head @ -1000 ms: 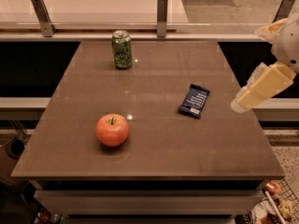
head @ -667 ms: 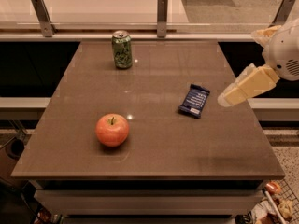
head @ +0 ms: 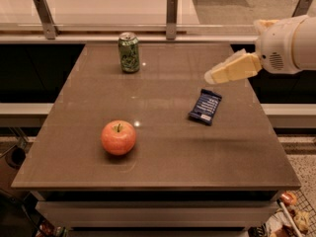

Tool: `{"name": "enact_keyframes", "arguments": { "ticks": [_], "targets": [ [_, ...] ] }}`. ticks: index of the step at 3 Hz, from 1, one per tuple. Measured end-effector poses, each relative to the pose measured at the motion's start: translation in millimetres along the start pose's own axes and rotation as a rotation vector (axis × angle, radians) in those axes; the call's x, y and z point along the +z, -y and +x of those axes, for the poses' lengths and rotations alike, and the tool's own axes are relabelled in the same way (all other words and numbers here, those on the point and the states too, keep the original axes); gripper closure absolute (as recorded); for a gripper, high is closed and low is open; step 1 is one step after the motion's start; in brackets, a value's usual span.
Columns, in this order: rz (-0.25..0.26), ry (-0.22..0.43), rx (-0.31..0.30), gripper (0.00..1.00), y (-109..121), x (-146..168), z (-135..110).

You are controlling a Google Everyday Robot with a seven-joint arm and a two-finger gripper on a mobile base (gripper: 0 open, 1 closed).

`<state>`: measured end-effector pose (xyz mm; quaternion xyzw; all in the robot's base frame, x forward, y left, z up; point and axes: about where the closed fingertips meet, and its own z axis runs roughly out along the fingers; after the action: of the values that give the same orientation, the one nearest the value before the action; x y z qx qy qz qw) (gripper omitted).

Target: Knock green can over

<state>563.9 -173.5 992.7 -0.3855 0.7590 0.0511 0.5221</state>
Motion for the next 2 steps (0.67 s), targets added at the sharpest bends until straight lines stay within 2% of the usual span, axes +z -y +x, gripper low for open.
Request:
{"name": "enact_keyframes", "arguments": {
  "ticks": [1, 2],
  "targets": [
    [0.054, 0.082, 0.055, 0.0, 8.1, 24.0, -21.4],
    [0.057, 0.083, 0.048, 0.0, 7.3, 27.7, -24.7]
  ]
}}
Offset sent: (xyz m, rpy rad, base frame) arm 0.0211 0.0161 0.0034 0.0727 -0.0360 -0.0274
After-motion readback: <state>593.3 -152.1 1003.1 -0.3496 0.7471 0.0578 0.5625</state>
